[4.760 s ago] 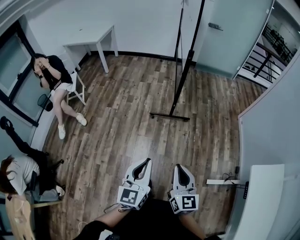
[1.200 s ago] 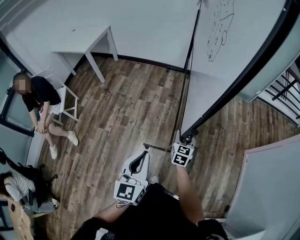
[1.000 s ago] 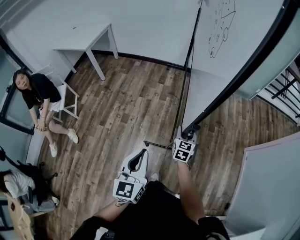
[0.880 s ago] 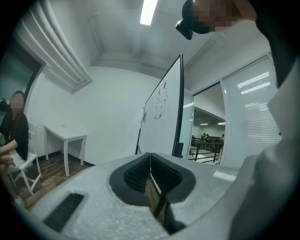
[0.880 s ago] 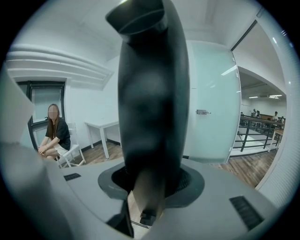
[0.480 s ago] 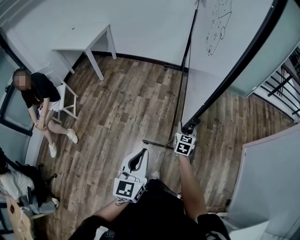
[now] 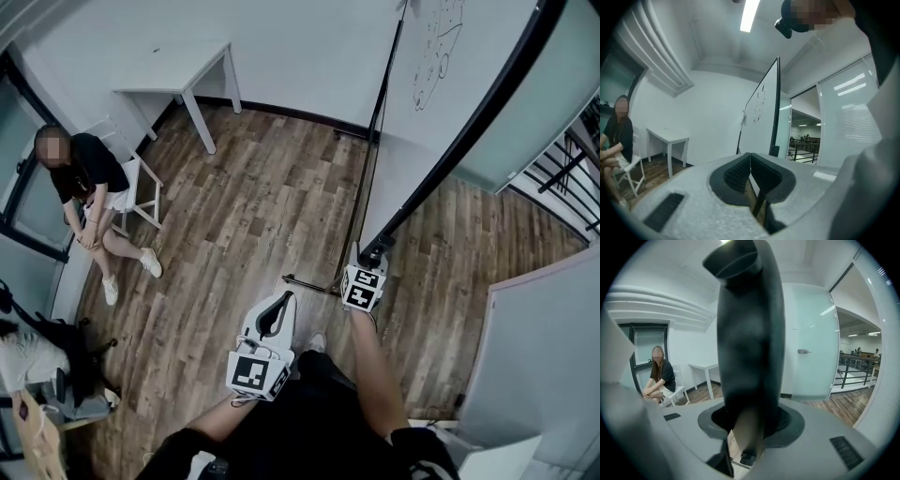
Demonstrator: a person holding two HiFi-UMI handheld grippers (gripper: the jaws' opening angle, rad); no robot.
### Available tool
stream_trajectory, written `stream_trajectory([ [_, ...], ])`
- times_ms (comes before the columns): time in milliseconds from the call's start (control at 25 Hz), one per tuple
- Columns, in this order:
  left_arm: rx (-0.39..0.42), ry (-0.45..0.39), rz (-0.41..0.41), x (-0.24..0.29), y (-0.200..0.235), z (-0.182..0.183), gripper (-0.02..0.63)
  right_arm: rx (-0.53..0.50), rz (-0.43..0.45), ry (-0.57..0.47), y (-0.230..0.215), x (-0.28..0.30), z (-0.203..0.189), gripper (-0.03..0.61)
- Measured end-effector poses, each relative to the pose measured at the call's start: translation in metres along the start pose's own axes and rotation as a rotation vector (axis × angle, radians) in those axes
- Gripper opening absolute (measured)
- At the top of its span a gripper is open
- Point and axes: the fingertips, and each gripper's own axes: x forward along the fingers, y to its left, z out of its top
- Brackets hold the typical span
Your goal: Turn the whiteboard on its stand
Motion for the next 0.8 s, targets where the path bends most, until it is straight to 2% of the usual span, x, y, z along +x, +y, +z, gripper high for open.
stream_trajectory([
  [360, -0.002, -0.012, -0.009, -0.058, 0.003, -0.007, 0.017, 0.005, -0.006, -0.004, 0.023, -0.048, -0.028, 0.156],
  [800, 0.007, -0.019, -0.065, -0.135, 0.006, -0.019, 0.017, -0.006, -0.004, -0.041, 0.062, -0.125, -0.068, 0.156],
])
